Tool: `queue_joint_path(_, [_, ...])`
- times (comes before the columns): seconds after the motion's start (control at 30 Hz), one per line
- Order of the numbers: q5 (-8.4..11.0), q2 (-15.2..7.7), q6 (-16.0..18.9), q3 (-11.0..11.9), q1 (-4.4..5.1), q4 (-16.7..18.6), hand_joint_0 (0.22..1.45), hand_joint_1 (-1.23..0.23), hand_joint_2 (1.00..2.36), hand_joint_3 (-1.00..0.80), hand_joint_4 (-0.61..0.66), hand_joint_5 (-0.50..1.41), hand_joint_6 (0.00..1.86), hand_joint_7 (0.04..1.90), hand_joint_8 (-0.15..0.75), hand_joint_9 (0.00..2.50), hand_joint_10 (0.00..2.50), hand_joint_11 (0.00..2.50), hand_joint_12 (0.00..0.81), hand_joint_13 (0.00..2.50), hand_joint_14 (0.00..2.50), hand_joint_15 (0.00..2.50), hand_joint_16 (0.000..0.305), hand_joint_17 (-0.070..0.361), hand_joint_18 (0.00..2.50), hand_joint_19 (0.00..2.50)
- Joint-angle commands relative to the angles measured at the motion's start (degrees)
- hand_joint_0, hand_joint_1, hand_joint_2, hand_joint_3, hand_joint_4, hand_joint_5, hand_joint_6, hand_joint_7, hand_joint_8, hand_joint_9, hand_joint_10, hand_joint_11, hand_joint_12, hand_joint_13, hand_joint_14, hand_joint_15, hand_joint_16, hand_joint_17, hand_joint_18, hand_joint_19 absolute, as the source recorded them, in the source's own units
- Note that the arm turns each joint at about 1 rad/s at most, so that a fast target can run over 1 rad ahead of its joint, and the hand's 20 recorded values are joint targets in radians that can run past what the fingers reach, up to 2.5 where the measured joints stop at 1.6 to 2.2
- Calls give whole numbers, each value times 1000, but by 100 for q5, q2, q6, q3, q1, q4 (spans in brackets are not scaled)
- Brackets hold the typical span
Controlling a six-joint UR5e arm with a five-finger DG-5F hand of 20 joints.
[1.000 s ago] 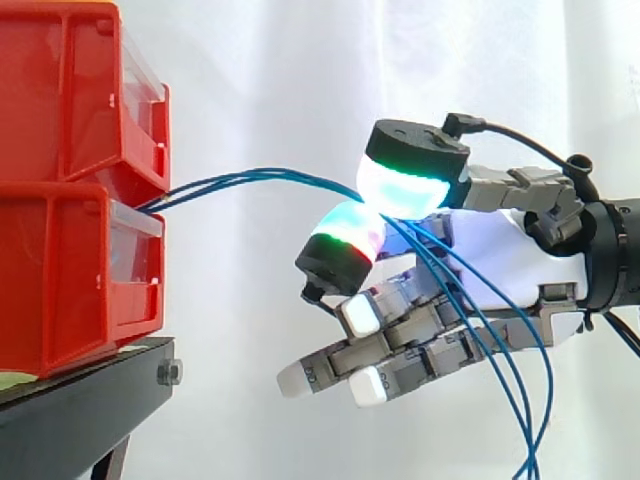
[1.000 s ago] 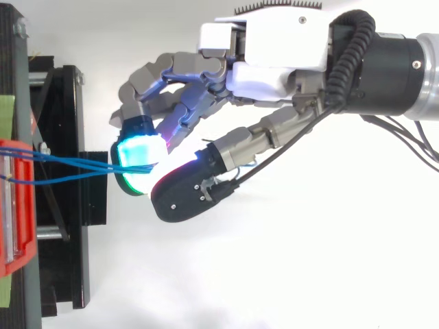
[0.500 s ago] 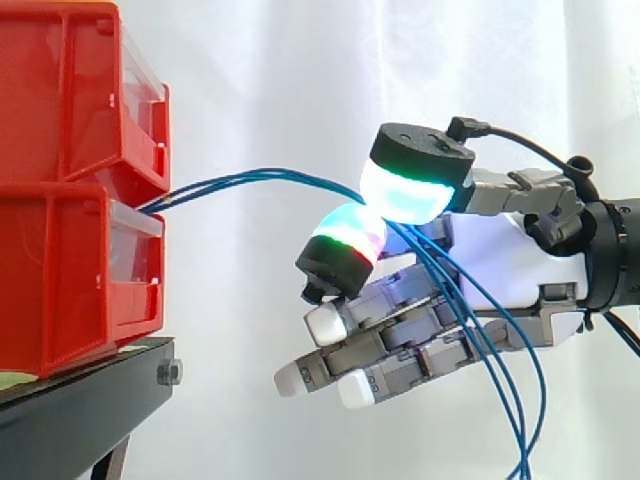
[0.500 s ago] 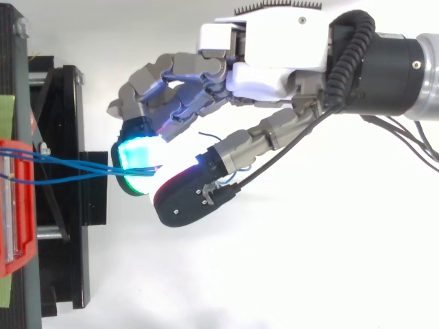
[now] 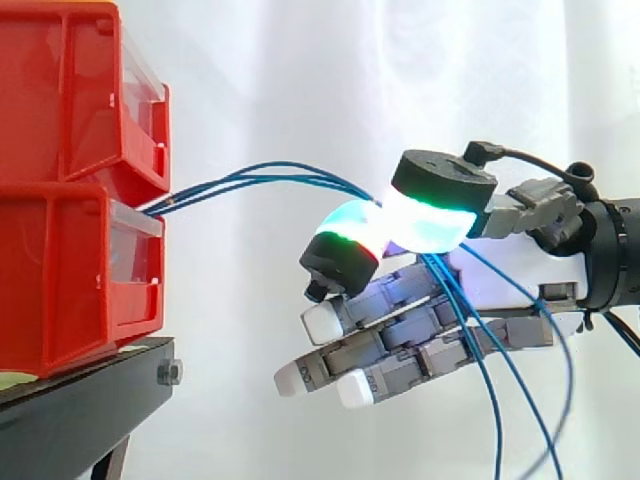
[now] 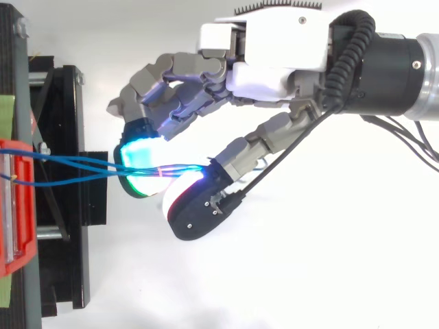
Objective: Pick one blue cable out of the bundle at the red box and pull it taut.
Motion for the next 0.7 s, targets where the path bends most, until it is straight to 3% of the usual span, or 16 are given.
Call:
queue_joint_path(0.0, [-2, 0, 0, 0, 0, -6, 672, -957, 1007, -413, 47, -141, 884, 1178, 274, 656, 9, 453, 369, 203, 0, 0, 56, 126, 421, 173])
queue_joint_path(0.27, [7, 0, 9, 0, 0, -6, 576, -840, 1004, -457, 62, -126, 874, 1173, 293, 708, 9, 449, 377, 227, 0, 1, 57, 128, 449, 211])
queue_joint_path(0.67, [7, 0, 9, 9, 0, -6, 507, -833, 1000, -500, 95, -130, 855, 1149, 318, 708, 9, 453, 395, 230, 0, 0, 61, 137, 467, 217])
